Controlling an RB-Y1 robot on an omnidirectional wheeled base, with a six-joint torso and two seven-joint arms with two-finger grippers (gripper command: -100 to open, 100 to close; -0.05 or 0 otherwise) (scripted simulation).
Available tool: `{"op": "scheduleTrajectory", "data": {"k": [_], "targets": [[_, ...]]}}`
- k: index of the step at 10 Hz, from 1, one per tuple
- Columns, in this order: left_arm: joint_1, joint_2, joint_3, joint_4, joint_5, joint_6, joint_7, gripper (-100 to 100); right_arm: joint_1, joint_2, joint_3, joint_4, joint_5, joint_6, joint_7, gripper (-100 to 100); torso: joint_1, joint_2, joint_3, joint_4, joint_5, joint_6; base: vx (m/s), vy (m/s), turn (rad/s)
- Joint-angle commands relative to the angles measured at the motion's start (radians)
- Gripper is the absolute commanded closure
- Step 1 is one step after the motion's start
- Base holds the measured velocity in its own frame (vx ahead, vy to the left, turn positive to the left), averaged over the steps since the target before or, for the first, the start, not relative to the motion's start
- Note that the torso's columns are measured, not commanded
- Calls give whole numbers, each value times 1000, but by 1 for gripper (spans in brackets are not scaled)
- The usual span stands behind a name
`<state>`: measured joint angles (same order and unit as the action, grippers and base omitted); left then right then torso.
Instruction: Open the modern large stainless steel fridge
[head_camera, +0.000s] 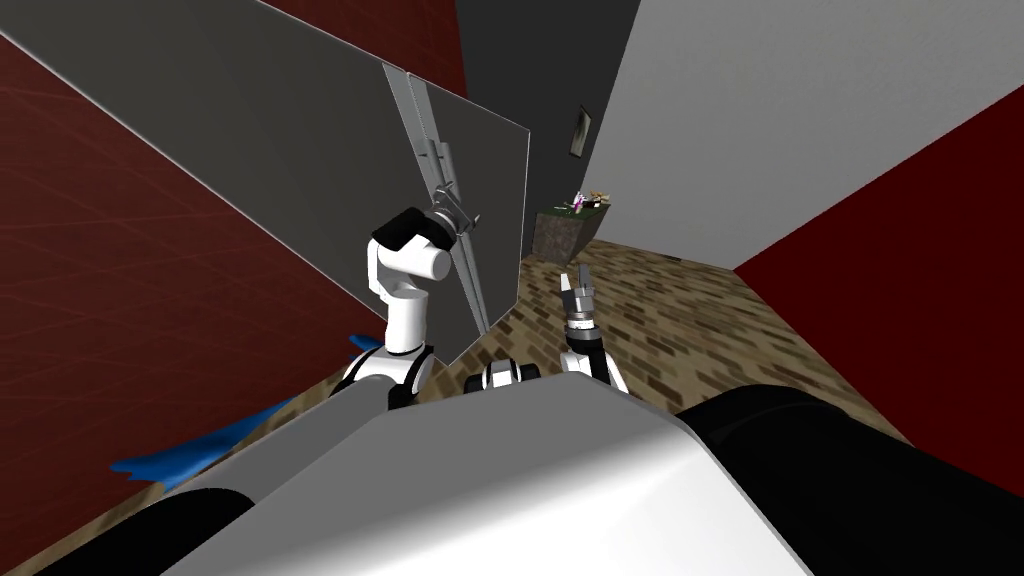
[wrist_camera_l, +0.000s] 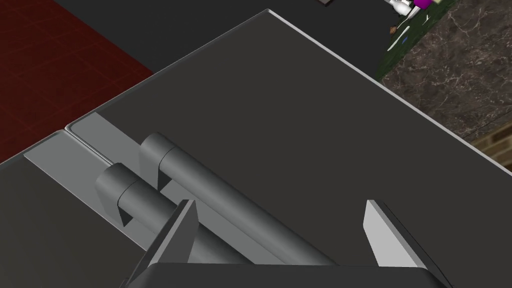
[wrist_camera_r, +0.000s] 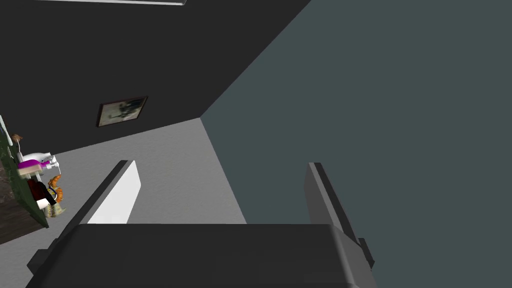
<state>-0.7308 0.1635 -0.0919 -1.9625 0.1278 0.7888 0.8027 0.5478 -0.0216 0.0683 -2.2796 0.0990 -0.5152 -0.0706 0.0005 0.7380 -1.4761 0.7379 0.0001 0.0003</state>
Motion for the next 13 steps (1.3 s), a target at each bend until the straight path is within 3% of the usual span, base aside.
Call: {"op": "scheduleTrajectory", "data": {"k": [1,2,3,4,5,6,7,8,9,10,13], "targets": [[-79,-4,4,28,-7,79,35,-100,0,0,0,0,0,0,0,0,0,0,0,0,0,-1,47,-54,91],[-111,-7,9,51,-12,108,64,-100,0,0,0,0,0,0,0,0,0,1,0,0,0,0,55,-71,159],[-143,-7,9,51,-12,136,64,-100,0,0,0,0,0,0,0,0,-1,0,0,0,0,0,47,-57,86],[-143,-7,9,51,-12,142,64,-100,0,0,0,0,0,0,0,0,0,0,0,0,0,0,19,-20,-11],[-186,-10,15,74,-17,183,92,-100,0,0,0,0,0,0,0,0,2,1,1,0,1,0,27,-33,162],[-200,-10,15,74,-17,198,92,-100,0,0,0,0,0,0,0,0,1,1,1,0,0,-1,38,-39,97],[-238,-14,22,98,-22,233,118,-100,0,0,0,0,0,0,0,0,-1,0,0,0,0,0,56,-49,155],[-253,-14,22,98,-22,251,118,-100,0,0,0,0,0,0,0,0,-1,-2,-1,0,0,0,51,-49,86],[-289,-18,30,121,-28,286,142,-100,0,0,0,0,0,0,0,0,-1,-1,-1,0,0,0,41,-52,157],[-305,-18,30,121,-28,303,142,-100,0,0,0,0,0,0,0,0,-1,0,0,0,0,0,39,-50,67],[-391,-27,46,167,-40,390,187,-100,0,0,0,0,0,0,0,0,0,0,0,0,0,0,40,-39,126]]}}
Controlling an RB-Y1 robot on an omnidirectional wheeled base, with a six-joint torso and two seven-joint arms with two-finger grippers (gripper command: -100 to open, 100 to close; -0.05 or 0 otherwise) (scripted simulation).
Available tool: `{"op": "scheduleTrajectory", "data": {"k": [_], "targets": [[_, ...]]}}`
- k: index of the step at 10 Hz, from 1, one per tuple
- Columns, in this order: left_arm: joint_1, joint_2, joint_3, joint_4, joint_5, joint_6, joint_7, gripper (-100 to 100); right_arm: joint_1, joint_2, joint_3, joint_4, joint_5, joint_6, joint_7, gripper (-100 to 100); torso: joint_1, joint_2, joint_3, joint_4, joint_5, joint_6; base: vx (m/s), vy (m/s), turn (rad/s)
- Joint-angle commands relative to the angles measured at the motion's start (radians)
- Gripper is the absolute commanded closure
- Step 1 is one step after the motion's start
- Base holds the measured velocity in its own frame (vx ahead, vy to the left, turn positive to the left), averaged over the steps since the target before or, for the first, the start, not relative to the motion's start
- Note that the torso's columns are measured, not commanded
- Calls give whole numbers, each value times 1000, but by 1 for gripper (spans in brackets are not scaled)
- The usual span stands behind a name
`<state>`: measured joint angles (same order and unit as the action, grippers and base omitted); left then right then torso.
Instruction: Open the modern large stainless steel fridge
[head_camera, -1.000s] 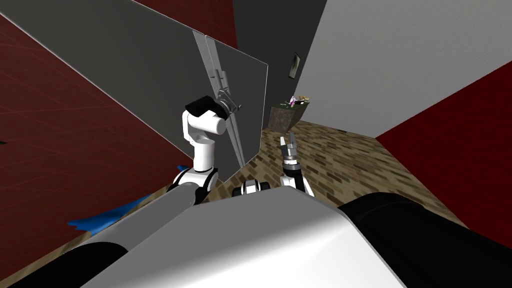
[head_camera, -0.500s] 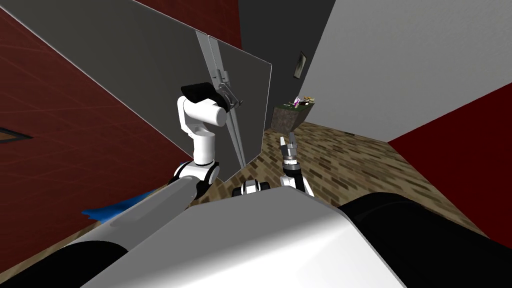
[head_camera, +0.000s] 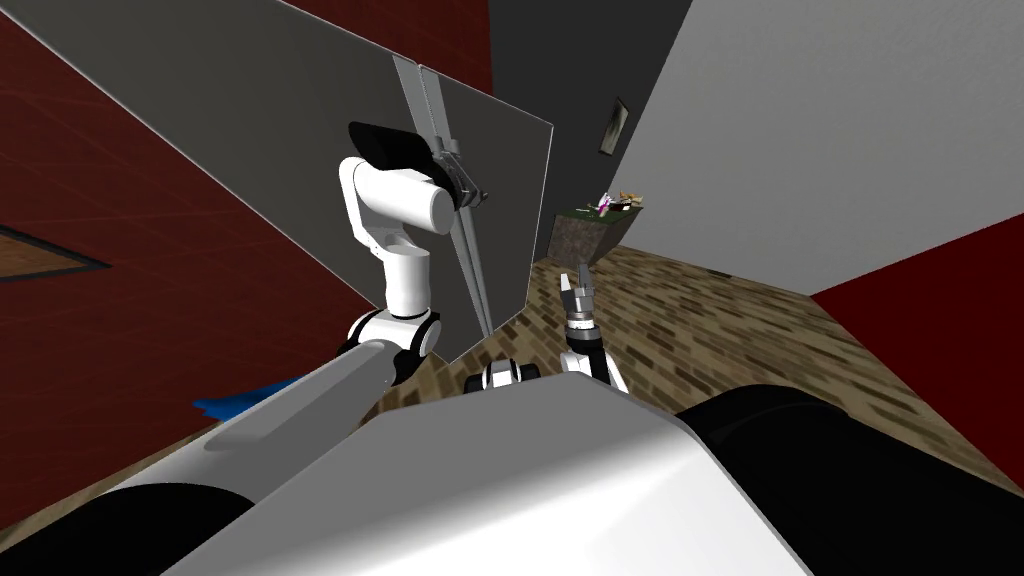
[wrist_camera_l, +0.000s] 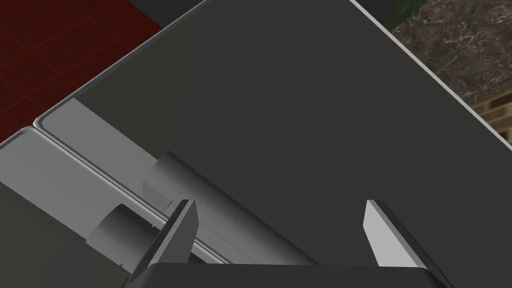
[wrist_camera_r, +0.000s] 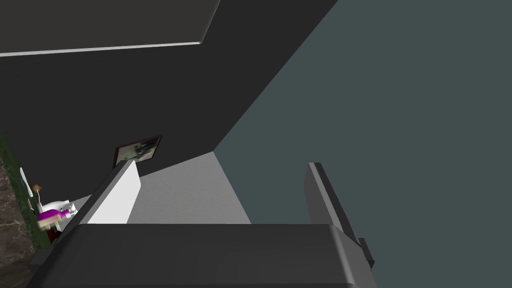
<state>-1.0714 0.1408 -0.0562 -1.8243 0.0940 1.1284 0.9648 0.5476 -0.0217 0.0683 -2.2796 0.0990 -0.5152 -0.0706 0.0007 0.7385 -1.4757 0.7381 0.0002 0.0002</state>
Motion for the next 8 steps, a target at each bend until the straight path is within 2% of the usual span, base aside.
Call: {"op": "scheduleTrajectory", "data": {"k": [1,2,3,5,6,8], "targets": [[-58,-4,10,29,-6,57,25,-100,0,0,0,0,0,0,0,0,0,-1,0,0,0,0,38,-33,69],[-98,-8,18,50,-12,95,45,-100,0,0,0,0,0,0,0,0,0,-1,0,0,0,0,40,-40,129],[-101,-8,18,50,-12,100,45,-100,0,0,0,0,0,0,0,0,-1,-1,0,0,0,0,33,-36,72],[-167,-15,34,91,-23,165,81,-100,0,0,0,0,0,0,0,0,0,0,0,0,0,0,42,-41,162],[-178,-15,34,91,-23,177,81,-100,0,0,0,0,0,0,0,0,-1,-1,-1,0,0,-1,41,-45,48],[-242,-21,49,126,-34,238,112,-100,0,0,0,0,0,0,0,0,1,-2,-1,0,0,-1,41,-36,136]]}}
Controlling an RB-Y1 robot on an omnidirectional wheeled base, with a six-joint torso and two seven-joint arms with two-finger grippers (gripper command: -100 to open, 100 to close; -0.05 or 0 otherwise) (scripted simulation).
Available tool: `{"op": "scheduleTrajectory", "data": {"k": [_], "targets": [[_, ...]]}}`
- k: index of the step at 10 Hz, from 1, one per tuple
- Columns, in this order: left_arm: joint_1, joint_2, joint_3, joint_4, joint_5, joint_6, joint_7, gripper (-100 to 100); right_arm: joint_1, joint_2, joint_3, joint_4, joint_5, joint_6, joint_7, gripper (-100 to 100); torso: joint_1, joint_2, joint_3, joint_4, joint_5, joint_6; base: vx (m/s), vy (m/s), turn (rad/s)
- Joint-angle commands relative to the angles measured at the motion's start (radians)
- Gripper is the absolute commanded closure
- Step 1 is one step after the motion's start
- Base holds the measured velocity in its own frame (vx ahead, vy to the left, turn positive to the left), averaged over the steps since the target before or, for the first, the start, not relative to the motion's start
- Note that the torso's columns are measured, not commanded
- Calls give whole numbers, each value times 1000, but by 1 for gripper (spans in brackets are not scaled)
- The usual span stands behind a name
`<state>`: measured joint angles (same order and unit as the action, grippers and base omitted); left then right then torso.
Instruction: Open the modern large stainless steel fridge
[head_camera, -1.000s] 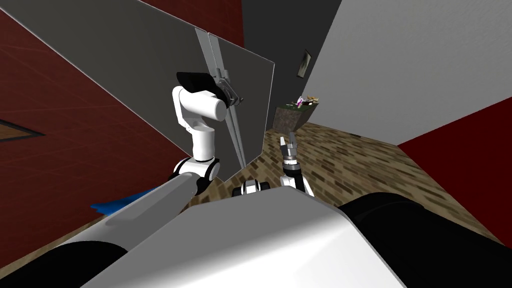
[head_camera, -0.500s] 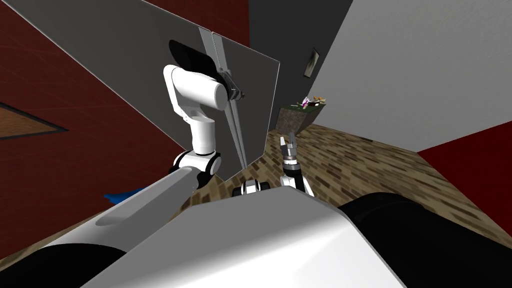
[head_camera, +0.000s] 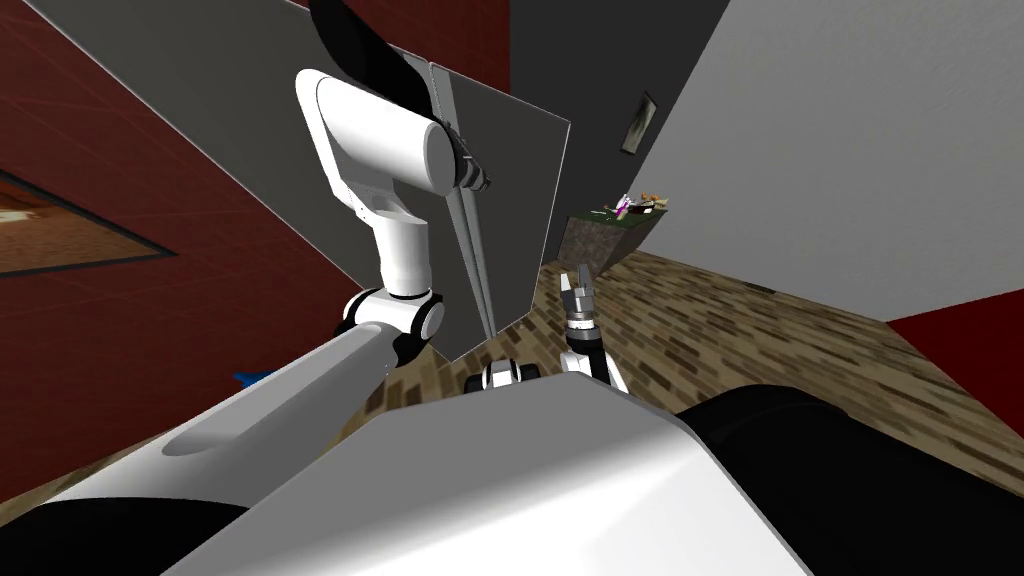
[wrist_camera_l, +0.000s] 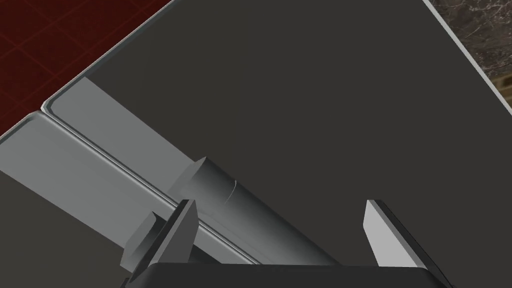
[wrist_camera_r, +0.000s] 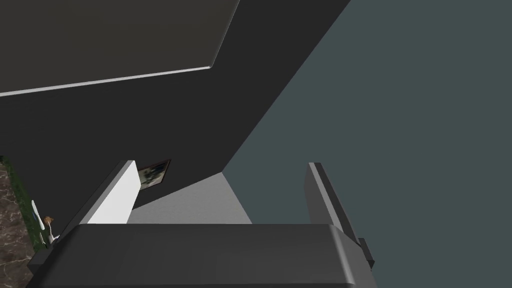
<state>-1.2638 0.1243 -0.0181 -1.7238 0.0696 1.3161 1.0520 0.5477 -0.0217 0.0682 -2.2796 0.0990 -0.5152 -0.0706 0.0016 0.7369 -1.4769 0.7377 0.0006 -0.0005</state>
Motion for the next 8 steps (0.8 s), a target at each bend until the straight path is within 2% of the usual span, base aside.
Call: {"op": "scheduleTrajectory", "data": {"k": [1,6,8], "targets": [[-79,-6,17,40,-14,82,38,-100,0,0,0,0,0,0,0,0,1,-1,-1,1,1,-1,47,-55,159],[-177,-9,40,90,-31,183,84,-100,0,0,0,0,0,0,0,0,6,-2,-2,-1,3,-3,36,-36,99],[-167,-12,35,79,-26,175,78,-100,0,0,0,0,0,0,0,0,5,-2,-1,-2,2,-2,4,-12,-3]]}}
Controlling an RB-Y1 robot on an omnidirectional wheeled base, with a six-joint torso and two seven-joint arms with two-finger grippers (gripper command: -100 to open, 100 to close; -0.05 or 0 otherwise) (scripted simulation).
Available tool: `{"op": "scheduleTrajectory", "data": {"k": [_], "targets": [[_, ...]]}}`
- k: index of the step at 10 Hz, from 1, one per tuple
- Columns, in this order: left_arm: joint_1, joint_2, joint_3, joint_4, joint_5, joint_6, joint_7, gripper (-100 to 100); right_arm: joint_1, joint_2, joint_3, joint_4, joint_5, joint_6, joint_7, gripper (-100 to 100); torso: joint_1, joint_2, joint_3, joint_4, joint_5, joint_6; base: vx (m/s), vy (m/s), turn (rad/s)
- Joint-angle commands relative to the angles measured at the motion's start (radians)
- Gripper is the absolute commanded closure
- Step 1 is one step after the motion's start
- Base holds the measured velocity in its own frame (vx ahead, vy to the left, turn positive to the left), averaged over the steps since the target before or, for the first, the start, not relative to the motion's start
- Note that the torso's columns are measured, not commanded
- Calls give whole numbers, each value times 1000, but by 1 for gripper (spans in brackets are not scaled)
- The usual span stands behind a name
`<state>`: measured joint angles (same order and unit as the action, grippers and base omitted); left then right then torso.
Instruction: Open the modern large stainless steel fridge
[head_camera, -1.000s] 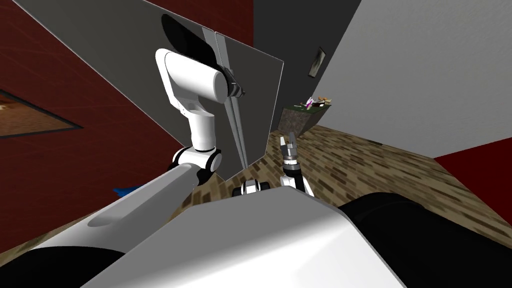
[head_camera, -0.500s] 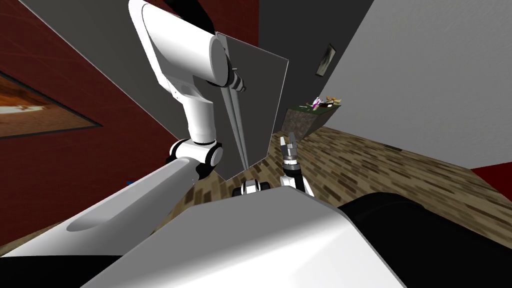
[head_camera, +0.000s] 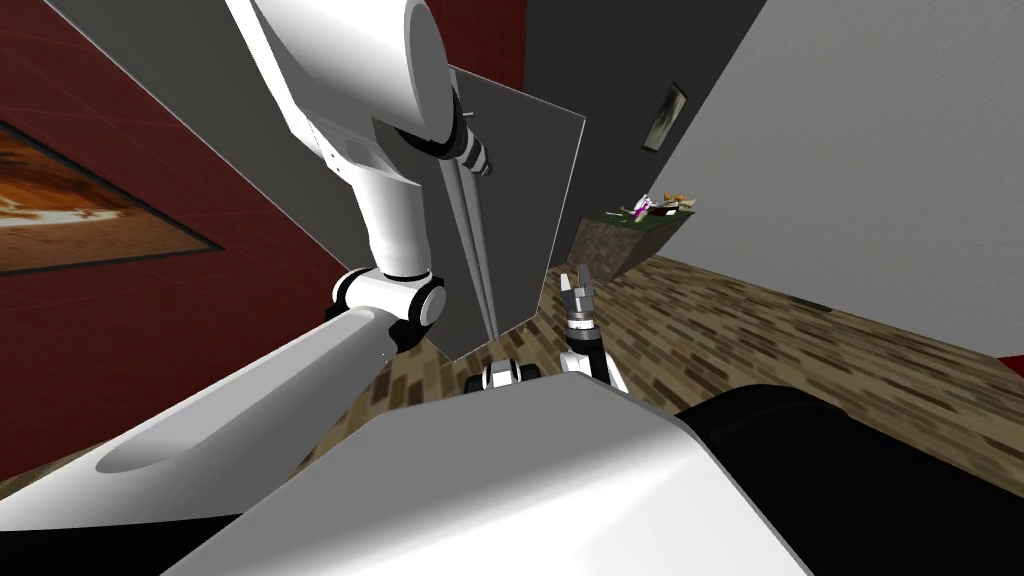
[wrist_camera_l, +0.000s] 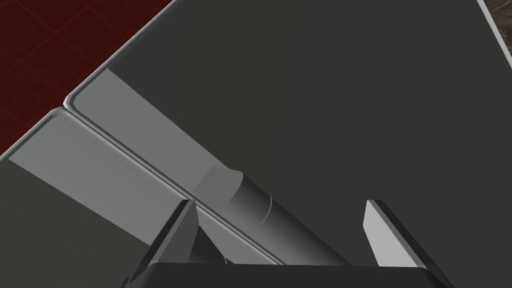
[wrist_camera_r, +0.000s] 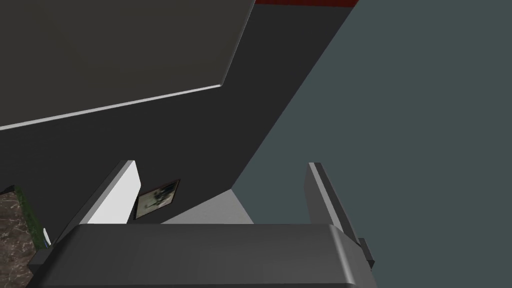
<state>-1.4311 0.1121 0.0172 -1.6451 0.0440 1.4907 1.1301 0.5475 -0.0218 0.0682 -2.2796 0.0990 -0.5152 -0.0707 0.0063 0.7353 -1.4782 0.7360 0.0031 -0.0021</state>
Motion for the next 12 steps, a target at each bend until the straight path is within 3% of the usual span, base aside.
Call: {"op": "scheduleTrajectory", "data": {"k": [1,2,3,4,6,11,12], "targets": [[-1,-1,-1,-1,1,-1,0,100,0,0,0,0,0,0,0,0,-2,0,0,0,-1,0,0,0,0],[-4,16,-11,-1,-37,19,15,100,0,0,0,0,0,0,0,0,-4,1,1,0,-2,1,-46,-255,160],[-4,16,-11,-1,-37,19,15,100,0,0,0,0,0,0,0,0,-20,2,1,0,-7,3,-108,-322,99],[-4,24,-16,-1,-56,30,23,100,0,1,1,0,0,0,0,0,-21,5,4,2,-9,4,-157,-244,52],[-6,41,-26,-1,-94,51,39,100,0,1,1,0,0,0,0,0,-6,7,5,3,-3,2,-166,-285,108],[-10,83,-51,-1,-189,104,78,100,0,1,1,0,0,0,0,0,-6,5,4,3,-3,2,-166,-332,110],[-6,80,-46,-10,-174,103,70,100,0,1,1,0,0,0,0,0,-7,3,3,2,-3,2,-76,-163,27]]}}
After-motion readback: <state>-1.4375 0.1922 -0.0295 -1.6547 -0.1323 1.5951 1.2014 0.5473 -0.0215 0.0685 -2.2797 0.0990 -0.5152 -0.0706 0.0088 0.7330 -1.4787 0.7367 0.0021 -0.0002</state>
